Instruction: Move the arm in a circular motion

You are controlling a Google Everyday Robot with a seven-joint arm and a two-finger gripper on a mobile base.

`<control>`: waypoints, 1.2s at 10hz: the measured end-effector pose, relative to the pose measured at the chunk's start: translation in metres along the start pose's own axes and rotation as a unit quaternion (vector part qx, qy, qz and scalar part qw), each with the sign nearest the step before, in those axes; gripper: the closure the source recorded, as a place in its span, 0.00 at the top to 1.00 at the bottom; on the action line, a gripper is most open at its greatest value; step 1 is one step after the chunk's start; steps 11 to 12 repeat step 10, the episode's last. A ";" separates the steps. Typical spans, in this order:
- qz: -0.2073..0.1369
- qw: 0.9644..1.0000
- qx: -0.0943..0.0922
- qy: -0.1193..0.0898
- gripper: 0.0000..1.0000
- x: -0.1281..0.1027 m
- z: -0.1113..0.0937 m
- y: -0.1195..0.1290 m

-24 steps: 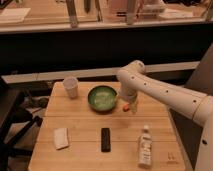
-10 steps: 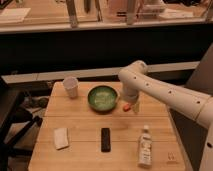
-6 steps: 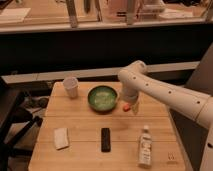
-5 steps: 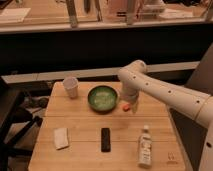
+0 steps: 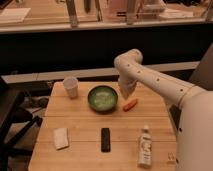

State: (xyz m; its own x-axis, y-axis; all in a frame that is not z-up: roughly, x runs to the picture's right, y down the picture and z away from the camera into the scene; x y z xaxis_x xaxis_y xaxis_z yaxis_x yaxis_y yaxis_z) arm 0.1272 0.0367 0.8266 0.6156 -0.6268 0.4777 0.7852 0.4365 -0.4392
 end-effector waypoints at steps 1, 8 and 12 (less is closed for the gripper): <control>-0.017 1.000 -0.001 0.001 0.00 -0.005 -0.002 -0.016; -0.189 0.982 -0.021 -0.003 0.00 -0.104 0.003 -0.106; -0.218 0.976 -0.022 -0.005 0.00 -0.136 0.004 -0.096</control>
